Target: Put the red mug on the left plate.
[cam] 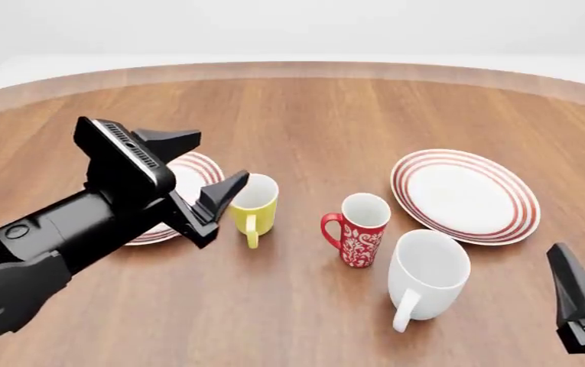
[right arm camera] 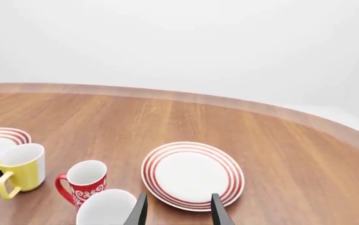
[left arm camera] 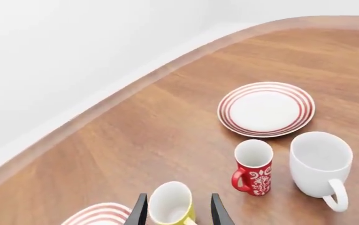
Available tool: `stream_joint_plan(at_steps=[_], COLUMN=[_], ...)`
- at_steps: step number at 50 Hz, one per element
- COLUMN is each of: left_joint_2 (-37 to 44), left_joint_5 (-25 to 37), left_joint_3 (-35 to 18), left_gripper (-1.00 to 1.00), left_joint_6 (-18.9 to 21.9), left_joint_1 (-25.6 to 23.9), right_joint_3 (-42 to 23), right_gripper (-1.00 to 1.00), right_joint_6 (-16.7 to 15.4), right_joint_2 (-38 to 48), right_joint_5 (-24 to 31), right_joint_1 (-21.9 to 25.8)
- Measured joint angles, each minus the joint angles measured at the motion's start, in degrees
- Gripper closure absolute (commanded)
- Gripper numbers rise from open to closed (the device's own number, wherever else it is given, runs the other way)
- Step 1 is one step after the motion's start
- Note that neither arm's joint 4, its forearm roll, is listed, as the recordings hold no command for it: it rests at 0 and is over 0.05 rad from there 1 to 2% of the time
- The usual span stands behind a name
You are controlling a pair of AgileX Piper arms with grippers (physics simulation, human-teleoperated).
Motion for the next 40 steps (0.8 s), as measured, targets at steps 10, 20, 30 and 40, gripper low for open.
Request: stream_joint_plan(at_steps=[10, 20, 30, 40], left_joint_2=[2.9, 5.6, 8.5, 11.2], left_joint_5=[-0.7, -1.0, -1.5, -2.0], left_joint_3=[-0.8, -2.0, -3.2, -4.1], left_gripper=[-1.00, -1.00, -1.00, -1.00], left_joint_6=[0.3, 0.5, 1.2, 2.0], left_joint_1=[-1.9, -4.0, -6.0, -7.9], right_joint_3=[0.0, 0.0, 0.0, 0.0], right_gripper=[-1.00, -1.00, -1.00, -1.00], right_joint_6=[-0.3, -0.4, -0.7, -1.0], right_joint_2=[0.0, 0.1, 0.1, 0.1], right_joint_5=[0.1, 0.1, 0.1, 0.1], right_joint_1=[0.2, 0.4, 0.5, 0.7])
